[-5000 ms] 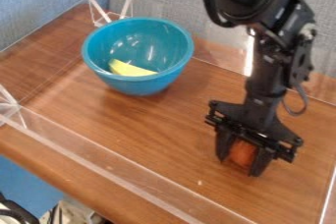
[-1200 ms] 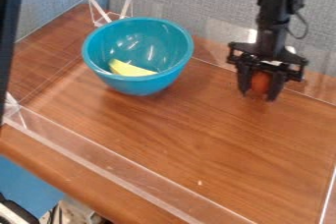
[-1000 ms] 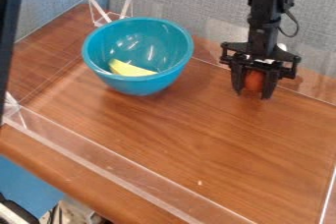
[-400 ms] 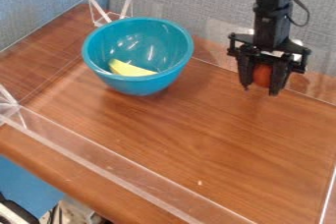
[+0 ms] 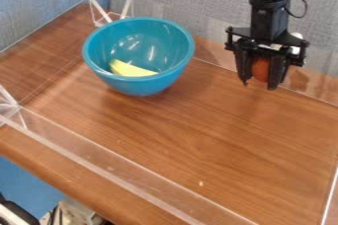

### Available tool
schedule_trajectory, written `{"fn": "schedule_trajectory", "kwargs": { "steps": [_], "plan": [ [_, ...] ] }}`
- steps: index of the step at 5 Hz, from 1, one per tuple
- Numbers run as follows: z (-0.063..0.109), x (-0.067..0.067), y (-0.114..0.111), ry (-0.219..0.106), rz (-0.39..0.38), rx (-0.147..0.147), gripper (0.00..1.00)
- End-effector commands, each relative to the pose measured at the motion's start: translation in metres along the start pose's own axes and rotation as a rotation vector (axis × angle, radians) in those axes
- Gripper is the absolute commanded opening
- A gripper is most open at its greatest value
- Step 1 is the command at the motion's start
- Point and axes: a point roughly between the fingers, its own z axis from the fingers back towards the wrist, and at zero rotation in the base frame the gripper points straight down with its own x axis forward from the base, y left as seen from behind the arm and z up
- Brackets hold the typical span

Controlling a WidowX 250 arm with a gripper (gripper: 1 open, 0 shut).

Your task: Put the mushroom in the blue bowl

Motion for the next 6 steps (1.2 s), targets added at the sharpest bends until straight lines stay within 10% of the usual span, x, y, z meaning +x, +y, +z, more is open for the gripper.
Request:
{"fn": "schedule_trajectory", "kwargs": {
  "steps": [1,4,6],
  "plan": [
    [0.020,0.010,-0.002,-0.077,0.018,-0.008,0.00],
    [0.016,0.022,-0.013,-0.082,0.102,-0.028,0.00],
    [0.053,0.009,0.041,-0.146,0.162,-0.024,0.00]
  ]
}}
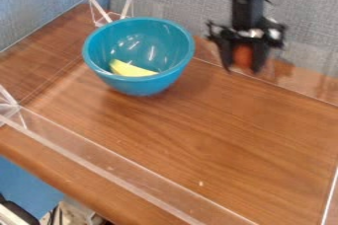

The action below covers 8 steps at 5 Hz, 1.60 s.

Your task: Put the mushroom in the blue bowl

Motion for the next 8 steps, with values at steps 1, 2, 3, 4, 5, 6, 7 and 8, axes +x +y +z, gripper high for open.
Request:
{"fn": "schedule_trajectory", "kwargs": {
  "steps": [1,2,3,4,5,6,7,8],
  "plan": [
    [0.038,0.001,0.042,-0.090,0.039,0.004,0.00],
    [0.052,-0.001,0.067,-0.112,0.057,-0.005,0.00],
    [0.043,0.010,0.071,-0.106,0.033,-0.014,0.00],
    [0.038,0.013,0.075,-0.101,0.021,-0.018,0.00],
    [0.036,0.016,0.079,-0.098,0.010,-0.022,0.00],
    [0.032,0.019,0.086,-0.108,0.046,-0.023,0.00],
    [0.029,0.022,0.094,-0.116,0.085,-0.024,0.00],
    [0.022,0.030,0.086,-0.112,0.079,-0.027,0.00]
  ]
}}
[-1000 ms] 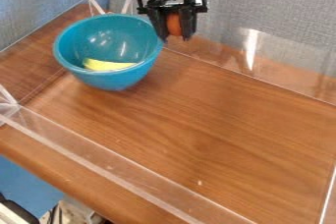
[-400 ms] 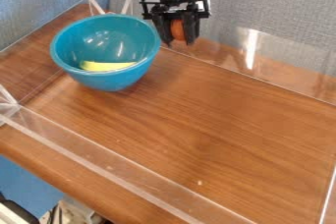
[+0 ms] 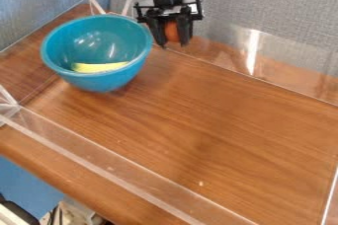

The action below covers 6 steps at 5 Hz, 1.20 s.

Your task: Put the mushroom in the blue bowl

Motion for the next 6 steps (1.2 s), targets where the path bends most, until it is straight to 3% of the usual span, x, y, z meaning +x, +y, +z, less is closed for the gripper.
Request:
{"fn": "schedule_trajectory", "kwargs": {
  "steps": [1,2,4,6],
  "plan": [
    [0.019,0.013,-0.020,-0.068,-0.044,-0.005,0.00],
    [0.018,0.016,-0.032,-0.066,-0.056,-0.016,0.00],
    [0.021,0.022,-0.029,-0.039,-0.189,-0.046,0.00],
    [0.045,0.014,-0.030,-0.040,-0.241,-0.062,0.00]
  ]
}}
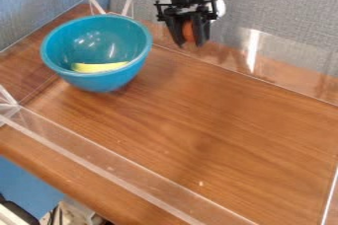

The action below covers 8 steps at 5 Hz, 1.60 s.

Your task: Put the mushroom in the blue bowl

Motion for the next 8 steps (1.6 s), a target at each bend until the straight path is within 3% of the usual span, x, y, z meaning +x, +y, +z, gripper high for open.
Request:
{"fn": "schedule_trajectory", "kwargs": {
  "steps": [1,3,4,6,8],
  "plan": [
    [0.043,0.006,-0.008,-0.131,-0.027,0.023,0.00],
    [0.038,0.002,-0.014,-0.151,-0.022,0.010,0.00],
    [0.043,0.002,-0.028,-0.156,-0.024,0.004,0.00],
    [0.097,-0.004,-0.017,-0.202,-0.054,0.013,0.00],
    [0.135,-0.013,0.034,-0.222,-0.033,0.053,0.00]
  ]
}}
